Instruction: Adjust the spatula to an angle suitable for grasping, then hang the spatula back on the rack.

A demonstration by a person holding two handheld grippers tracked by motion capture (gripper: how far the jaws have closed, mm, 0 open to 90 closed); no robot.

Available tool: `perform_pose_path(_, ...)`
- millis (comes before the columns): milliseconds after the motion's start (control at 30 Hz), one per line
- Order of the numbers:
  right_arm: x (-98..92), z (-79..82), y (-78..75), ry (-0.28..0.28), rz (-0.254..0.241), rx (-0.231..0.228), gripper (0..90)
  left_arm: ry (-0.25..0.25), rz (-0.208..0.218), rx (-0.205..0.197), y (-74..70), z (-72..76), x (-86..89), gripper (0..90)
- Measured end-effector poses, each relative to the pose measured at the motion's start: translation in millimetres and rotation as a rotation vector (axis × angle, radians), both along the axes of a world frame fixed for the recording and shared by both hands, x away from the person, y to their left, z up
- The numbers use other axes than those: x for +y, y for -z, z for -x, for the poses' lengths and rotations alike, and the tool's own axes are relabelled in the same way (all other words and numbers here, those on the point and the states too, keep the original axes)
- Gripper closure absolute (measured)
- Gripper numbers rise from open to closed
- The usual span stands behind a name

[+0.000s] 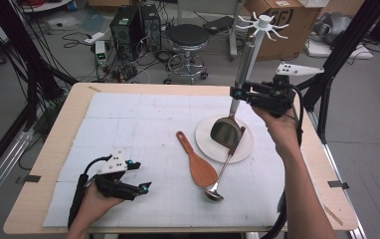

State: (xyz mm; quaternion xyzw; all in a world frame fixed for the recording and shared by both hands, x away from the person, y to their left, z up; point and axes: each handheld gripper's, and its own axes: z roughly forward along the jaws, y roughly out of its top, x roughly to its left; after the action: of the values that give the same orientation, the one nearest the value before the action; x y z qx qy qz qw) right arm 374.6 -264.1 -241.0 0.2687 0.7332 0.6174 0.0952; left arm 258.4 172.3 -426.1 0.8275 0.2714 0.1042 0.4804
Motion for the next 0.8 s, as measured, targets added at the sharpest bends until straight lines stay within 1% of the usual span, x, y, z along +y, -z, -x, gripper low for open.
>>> perform_pose_path(100, -4.6, 1.8, -1.0, 0.006, -0.002, 0.0, 51.8, 0.0, 0.002, 0.0, 0.3, 0.3, 0.5, 22.2)
perform_pose_path(267, -16.1, 5.5, -7.1, 0.024, -0.011, 0.002, 52.5, -0.008, 0.002, 0.002, 1.0, -0.3, 3.2, 21.6)
perform_pose_path(367, -23.4, 9.1, -16.1, 0.037, -0.003, -0.007, 59.6, -0.013, 0.003, -0.001, 0.9, 0.4, 3.7, 21.3)
perform_pose_path(433, -29.0, 11.5, -22.3, 0.047, -0.012, -0.015, 65.2, -0.01, 0.008, -0.002, 0.5, 0.5, 4.1, 20.6)
perform_pose_path(500, -36.4, 13.7, -30.1, 0.052, -0.015, -0.019, 73.2, -0.01, 0.012, -0.004, -0.1, 1.3, 4.8, 19.1)
perform_pose_path(567, -42.5, 15.8, -37.2, 0.042, -0.008, -0.032, 88.2, -0.012, 0.011, -0.007, -0.6, 1.7, 6.0, 19.0)
perform_pose_path(600, -44.8, 17.3, -41.1, 0.045, -0.003, -0.044, 89.5, -0.014, 0.012, -0.006, -0.5, 1.8, 6.2, 18.9)
perform_pose_path(667, -49.6, 18.2, -48.8, 0.042, 0.001, -0.05, 89.6, -0.015, 0.009, -0.008, -0.7, 1.7, 6.2, 18.9)
perform_pose_path(700, -51.3, 18.8, -52.7, 0.046, -0.001, -0.052, 89.6, -0.017, 0.018, -0.006, -0.6, 1.9, 5.4, 18.9)
perform_pose_path(800, -54.9, 20.2, -64.9, 0.046, -0.001, -0.067, 89.6, -0.014, 0.008, -0.004, -0.4, 1.4, 4.7, 18.9)
